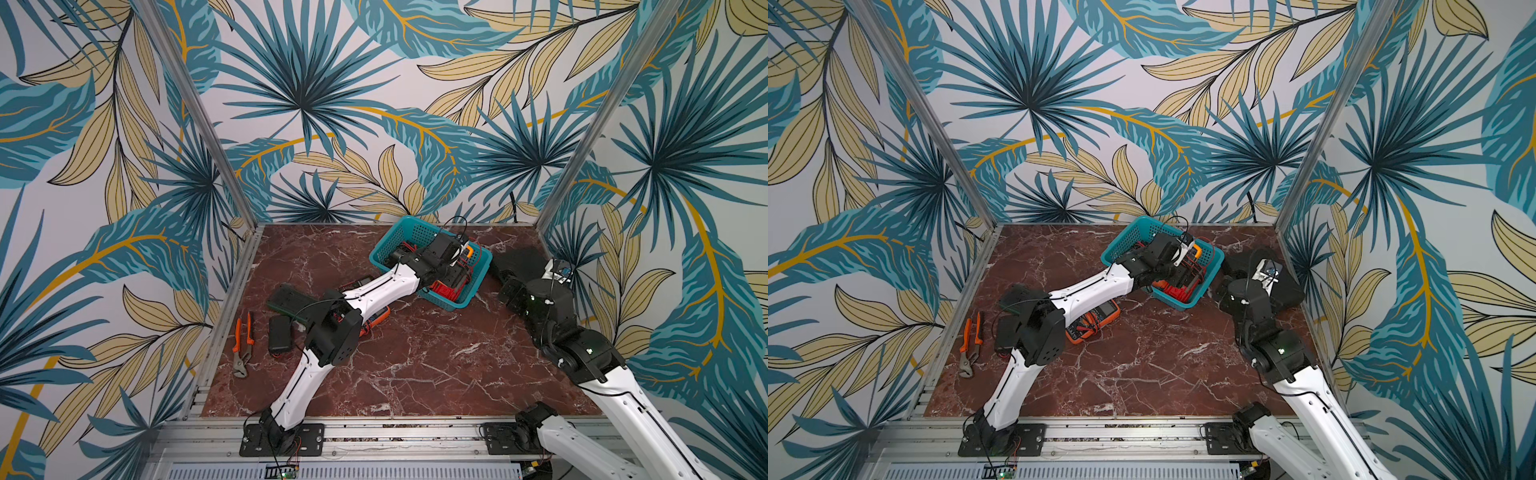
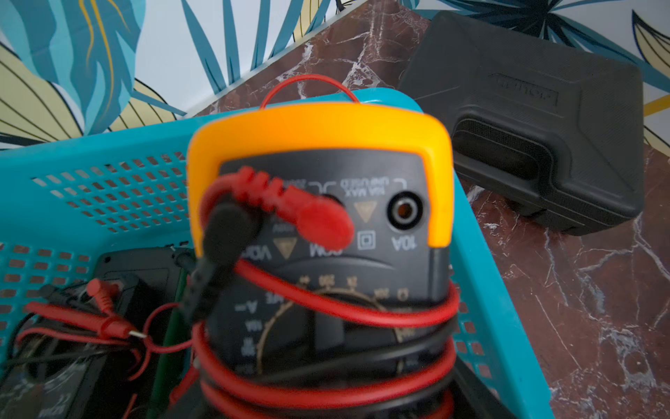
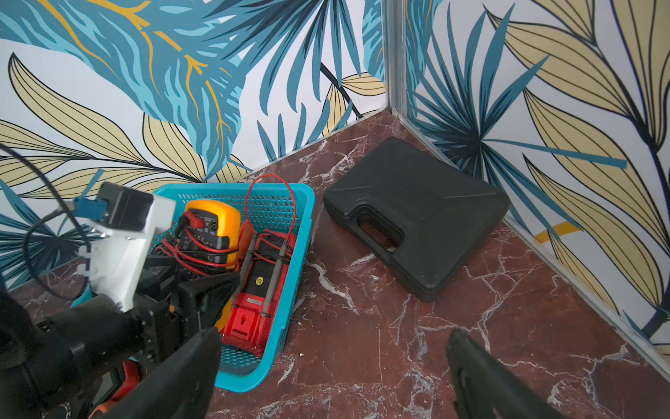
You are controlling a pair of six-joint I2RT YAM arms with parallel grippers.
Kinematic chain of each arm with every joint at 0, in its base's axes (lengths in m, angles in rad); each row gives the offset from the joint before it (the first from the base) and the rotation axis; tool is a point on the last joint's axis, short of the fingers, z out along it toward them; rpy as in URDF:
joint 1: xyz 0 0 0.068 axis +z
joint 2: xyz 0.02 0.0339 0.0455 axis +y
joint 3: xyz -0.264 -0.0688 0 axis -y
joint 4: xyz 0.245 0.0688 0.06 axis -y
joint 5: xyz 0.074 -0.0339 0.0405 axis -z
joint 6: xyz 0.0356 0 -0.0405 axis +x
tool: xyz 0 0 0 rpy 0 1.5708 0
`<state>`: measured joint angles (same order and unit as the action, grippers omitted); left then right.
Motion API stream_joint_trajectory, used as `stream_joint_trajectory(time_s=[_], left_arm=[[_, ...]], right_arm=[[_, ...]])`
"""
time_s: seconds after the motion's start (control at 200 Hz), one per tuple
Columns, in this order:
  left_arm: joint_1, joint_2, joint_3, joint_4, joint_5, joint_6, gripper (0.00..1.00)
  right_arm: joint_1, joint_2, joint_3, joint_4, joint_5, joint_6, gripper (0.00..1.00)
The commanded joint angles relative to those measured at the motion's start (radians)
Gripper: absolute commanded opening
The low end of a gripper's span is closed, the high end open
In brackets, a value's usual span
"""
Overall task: Put the multimeter into the basket
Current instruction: Place the multimeter in the basket.
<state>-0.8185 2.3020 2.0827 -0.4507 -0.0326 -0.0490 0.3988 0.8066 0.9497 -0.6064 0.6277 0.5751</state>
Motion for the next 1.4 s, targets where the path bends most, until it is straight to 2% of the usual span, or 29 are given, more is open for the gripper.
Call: stream_joint_trajectory(time_s=[0.0,0.371,0.626,0.701,0.821,0.892,1.077,1.212,1.392], left_arm=[[0.001,0.016,0.069,-0.009,0.051,0.001,0.00],[-0.001,0.064,0.080,-0.055,0.093,-0.055,0.07],[-0.005,0.079,0.092,-0.103,0.115,-0.088,0.26],[-0.005,0.123,0.101,-0.109,0.125,-0.088,0.30],[-0.005,0.141,0.117,-0.111,0.147,-0.093,0.51],[-0.005,0.145,0.122,-0.110,0.155,-0.098,0.70],[-0.007,0.126,0.121,-0.101,0.189,-0.119,0.99],[-0.006,0.094,0.088,-0.070,0.210,-0.133,1.00],[-0.007,-0.039,-0.031,0.034,0.223,-0.161,1.00]], right_arm=[[-0.003,-0.015,-0.025,0.019,0.006,-0.005,1.00],[-0.003,-0.012,-0.026,0.028,-0.021,-0.002,0.99],[-0.003,0.033,-0.011,0.029,-0.039,0.001,0.99],[-0.003,0.040,-0.006,0.028,-0.045,0.003,1.00],[-0.004,0.048,-0.003,0.031,-0.051,0.004,1.00],[-0.003,0.051,-0.002,0.033,-0.054,0.006,0.99],[-0.003,0.062,0.007,0.030,-0.061,0.000,0.99],[-0.003,0.066,0.016,0.028,-0.065,-0.001,1.00],[-0.004,0.078,0.034,0.024,-0.079,-0.016,0.99]])
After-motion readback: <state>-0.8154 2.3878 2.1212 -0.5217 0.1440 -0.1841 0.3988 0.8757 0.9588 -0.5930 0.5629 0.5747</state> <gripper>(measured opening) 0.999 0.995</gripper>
